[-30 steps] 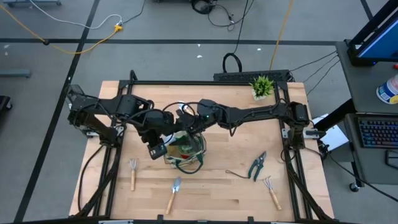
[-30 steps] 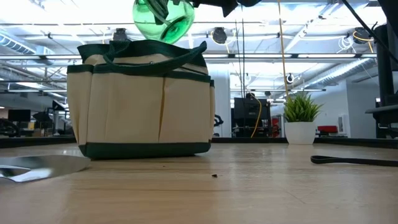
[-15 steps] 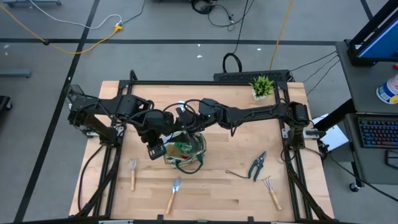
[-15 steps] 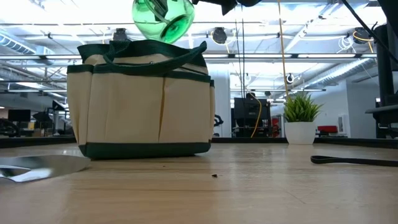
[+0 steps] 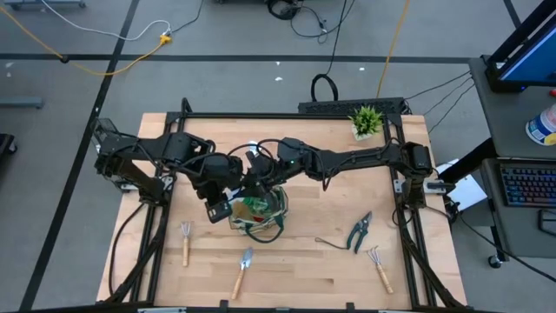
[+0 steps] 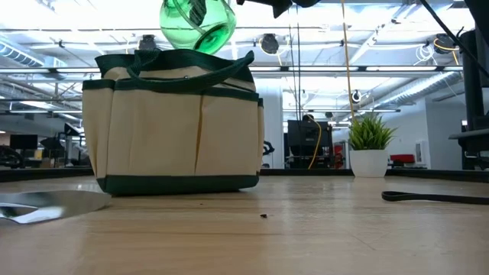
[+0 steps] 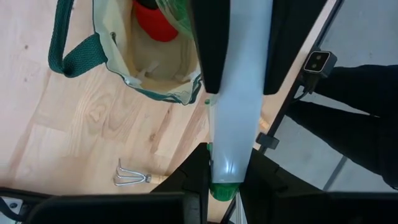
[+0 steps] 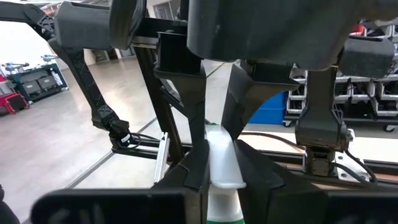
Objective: Pick & Place Garden tools in Gardening bag
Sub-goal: Put the spray bottle into the gardening bag
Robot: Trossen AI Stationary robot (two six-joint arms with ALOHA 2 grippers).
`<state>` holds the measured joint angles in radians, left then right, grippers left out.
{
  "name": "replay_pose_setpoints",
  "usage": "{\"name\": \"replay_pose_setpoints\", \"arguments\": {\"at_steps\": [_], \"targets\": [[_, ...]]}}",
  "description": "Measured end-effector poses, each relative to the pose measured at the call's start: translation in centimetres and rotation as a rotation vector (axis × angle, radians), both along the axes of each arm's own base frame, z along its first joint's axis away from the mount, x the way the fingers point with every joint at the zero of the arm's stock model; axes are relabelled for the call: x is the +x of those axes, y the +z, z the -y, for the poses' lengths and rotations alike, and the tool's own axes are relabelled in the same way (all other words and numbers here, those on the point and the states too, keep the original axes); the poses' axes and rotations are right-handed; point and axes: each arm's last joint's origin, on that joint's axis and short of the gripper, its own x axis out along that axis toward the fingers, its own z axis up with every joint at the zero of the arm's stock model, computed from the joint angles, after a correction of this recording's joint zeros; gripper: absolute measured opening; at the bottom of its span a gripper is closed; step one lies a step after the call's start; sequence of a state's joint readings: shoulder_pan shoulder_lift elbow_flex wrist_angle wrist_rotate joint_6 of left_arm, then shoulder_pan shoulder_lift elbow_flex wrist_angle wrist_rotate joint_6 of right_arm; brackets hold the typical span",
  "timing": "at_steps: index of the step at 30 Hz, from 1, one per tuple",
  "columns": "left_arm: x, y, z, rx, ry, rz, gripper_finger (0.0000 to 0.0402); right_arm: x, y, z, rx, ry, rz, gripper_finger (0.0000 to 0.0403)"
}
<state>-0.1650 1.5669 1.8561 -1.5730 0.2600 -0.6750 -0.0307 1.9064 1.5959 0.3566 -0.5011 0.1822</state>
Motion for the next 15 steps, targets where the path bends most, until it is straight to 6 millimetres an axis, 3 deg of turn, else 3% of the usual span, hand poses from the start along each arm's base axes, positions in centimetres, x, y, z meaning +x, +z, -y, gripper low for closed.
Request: {"name": "replay_pose_setpoints", "arguments": {"at_steps": [12, 15], "targets": [[0.01, 0.00, -0.01, -0.003, 0.007, -0.001, 0.0060, 0.00, -0.08, 0.00, 0.014, -0.001, -0.016, 0.0043], [0.03, 0.01, -0.02, -0.005, 0.009, -0.001, 0.0102, 0.00, -0.12, 0.01, 0.014, -0.003, -0.020, 0.0043]]}}
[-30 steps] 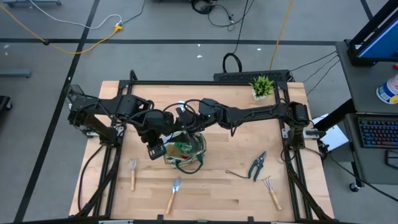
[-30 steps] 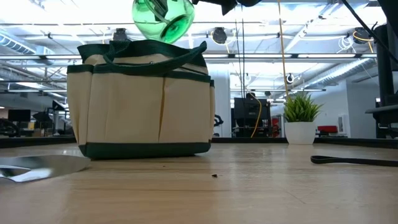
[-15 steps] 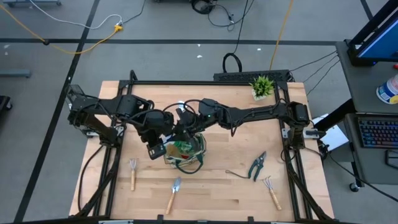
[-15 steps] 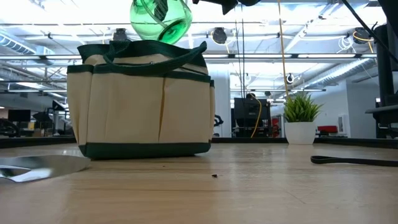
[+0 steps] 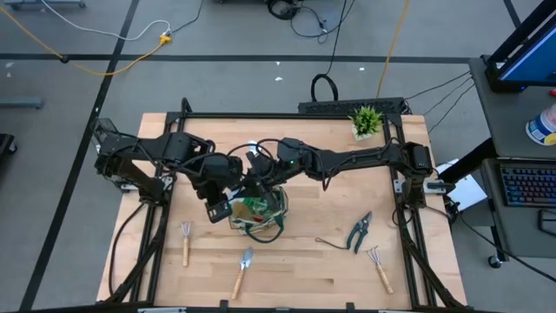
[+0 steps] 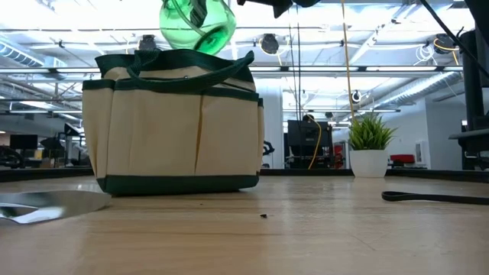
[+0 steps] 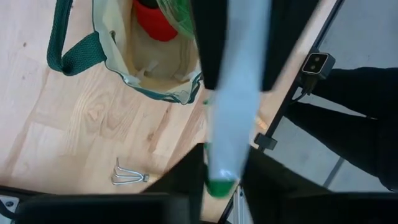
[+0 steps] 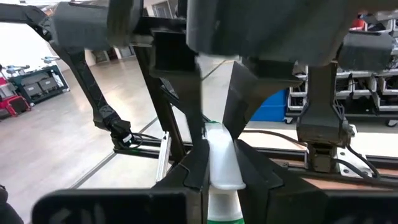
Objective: Pick & Place Garden tools in Gardening bag
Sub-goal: Put the spray bottle into the gardening bag
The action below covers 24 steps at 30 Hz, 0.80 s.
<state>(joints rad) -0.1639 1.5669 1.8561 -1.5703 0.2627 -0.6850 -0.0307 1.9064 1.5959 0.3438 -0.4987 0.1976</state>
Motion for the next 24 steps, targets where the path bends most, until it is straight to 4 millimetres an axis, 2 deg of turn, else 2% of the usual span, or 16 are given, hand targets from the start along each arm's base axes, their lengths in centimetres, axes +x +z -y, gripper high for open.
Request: {"name": "replay_pose_setpoints", "arguments": {"at_steps": [5, 9, 15, 21, 24], "targets": [[-0.2, 0.2, 0.0, -0.003, -0.029, 0.018, 0.0180, 0.0, -0.1, 0.0, 0.009, -0.010, -0.010, 0.0043], [-0.8, 0.7, -0.1, -0.003, -0.033, 0.037, 0.0208, 0.0, -0.1, 0.1, 0.015, -0.030, -0.012, 0.0043], [-2.5, 1.9, -0.4, 0.013, -0.048, 0.100, 0.0206, 0.1, 0.1, 0.4, 0.014, -0.059, -0.001, 0.0043], [-5.8, 3.9, -0.7, 0.070, -0.059, 0.215, 0.0193, 0.2, 0.2, 0.7, 0.019, -0.142, 0.021, 0.0044], [-7.5, 4.8, -0.8, 0.110, -0.004, 0.263, 0.0191, 0.2, 0.6, 0.5, 0.020, -0.173, 0.062, 0.0044]]}}
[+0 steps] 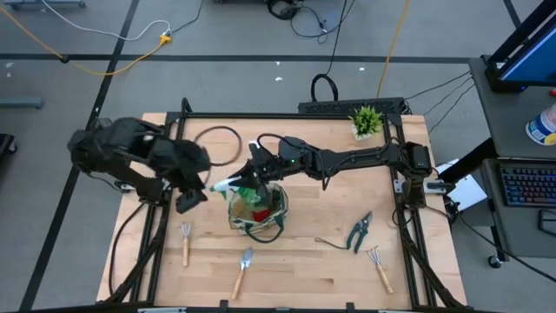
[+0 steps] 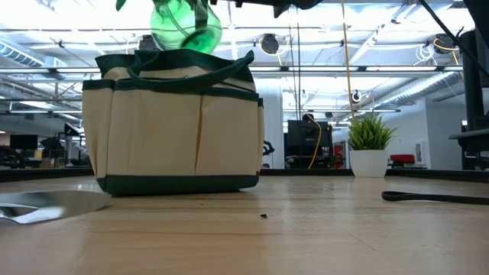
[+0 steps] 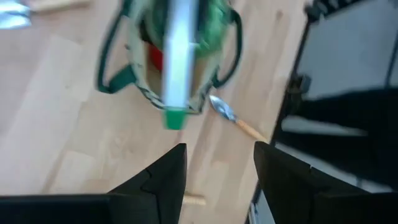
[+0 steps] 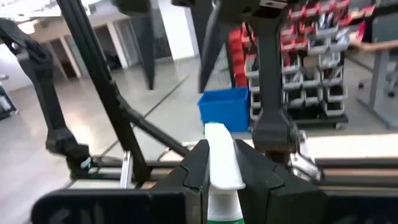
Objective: Pick & Place Garden tools in Gardening bag
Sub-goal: Put the spray bottle into the gardening bag
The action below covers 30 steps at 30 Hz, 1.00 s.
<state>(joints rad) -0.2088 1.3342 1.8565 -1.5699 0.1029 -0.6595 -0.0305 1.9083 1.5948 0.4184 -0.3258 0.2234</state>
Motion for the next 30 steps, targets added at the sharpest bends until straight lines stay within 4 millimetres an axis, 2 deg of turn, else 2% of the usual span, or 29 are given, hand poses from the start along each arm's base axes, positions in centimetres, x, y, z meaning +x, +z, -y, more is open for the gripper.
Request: {"name": "replay_pose_setpoints", "arguments": {"at_steps": [3, 7, 10, 12, 16, 21, 30], "targets": [[-1.7, 0.8, -0.2, 0.033, 0.074, 0.053, 0.0191, 0.5, -0.4, -0.2, -0.004, -0.012, 0.042, 0.0044], [-3.4, 1.4, -0.2, 0.044, 0.124, 0.106, 0.0191, 1.6, -2.2, -0.4, 0.029, -0.004, 0.047, 0.0044], [-4.1, 1.7, -0.1, 0.035, 0.117, 0.126, 0.0191, 2.0, -3.1, -0.4, 0.022, -0.026, 0.048, 0.0044], [-4.4, 1.8, 0.1, 0.046, 0.105, 0.138, 0.0191, 2.1, -3.0, -0.4, 0.021, -0.026, 0.064, 0.0044], [-4.8, 1.9, 0.4, 0.087, 0.075, 0.163, 0.0191, 2.0, -2.5, -0.4, -0.017, -0.033, 0.113, 0.0044], [-5.8, 2.2, 0.7, 0.107, 0.045, 0.209, 0.0191, 1.5, -4.4, -0.3, -0.014, -0.053, 0.115, 0.0045], [-7.4, 3.2, 0.9, 0.115, 0.022, 0.330, 0.0191, -0.3, -6.1, -0.3, 0.028, -0.045, 0.287, 0.0045]]}}
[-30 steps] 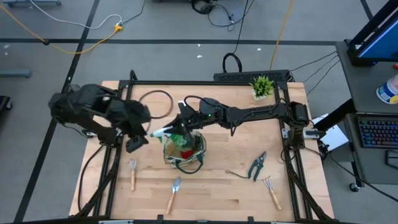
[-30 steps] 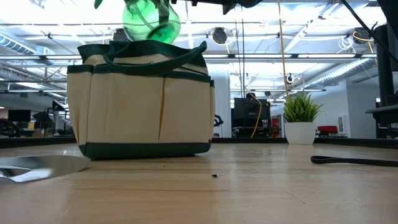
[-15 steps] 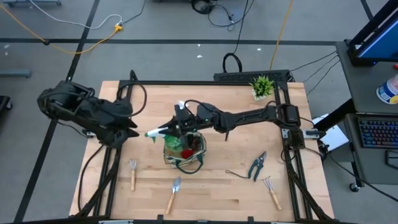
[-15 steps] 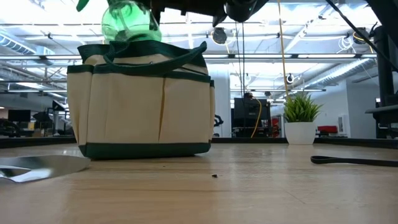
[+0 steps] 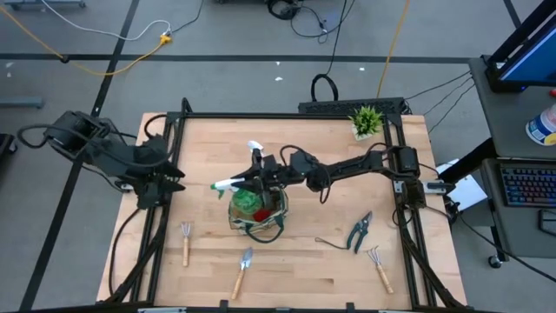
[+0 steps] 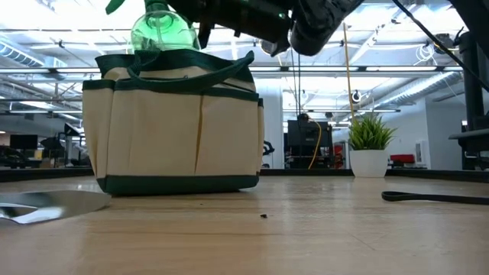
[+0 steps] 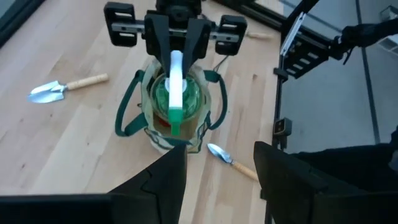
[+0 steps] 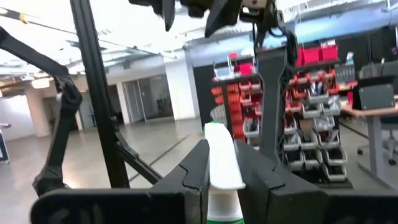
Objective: Pick & Place Garden tools in Gardening bag
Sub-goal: Put the spray bottle into the gardening bag
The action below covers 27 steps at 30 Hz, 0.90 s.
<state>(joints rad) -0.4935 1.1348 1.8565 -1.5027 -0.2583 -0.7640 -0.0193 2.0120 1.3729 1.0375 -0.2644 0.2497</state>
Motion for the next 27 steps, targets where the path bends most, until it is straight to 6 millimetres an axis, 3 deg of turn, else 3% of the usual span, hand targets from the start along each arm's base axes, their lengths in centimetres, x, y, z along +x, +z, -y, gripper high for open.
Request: {"name": "replay_pose_setpoints", "arguments": {"at_steps": [11, 19, 27], "targets": [[0.4, 0.3, 0.4, -0.013, -0.005, 0.040, 0.0191, -0.4, -0.3, -1.1, -0.035, 0.012, 0.042, 0.0045], [0.4, 0.4, 0.4, -0.021, -0.005, 0.059, 0.0191, 0.6, -3.4, -1.5, 0.024, 0.040, 0.099, 0.0045], [0.4, 0.4, 0.4, -0.029, -0.004, 0.055, 0.0191, 0.7, -3.7, -1.4, -0.004, 0.029, 0.086, 0.0045]]}}
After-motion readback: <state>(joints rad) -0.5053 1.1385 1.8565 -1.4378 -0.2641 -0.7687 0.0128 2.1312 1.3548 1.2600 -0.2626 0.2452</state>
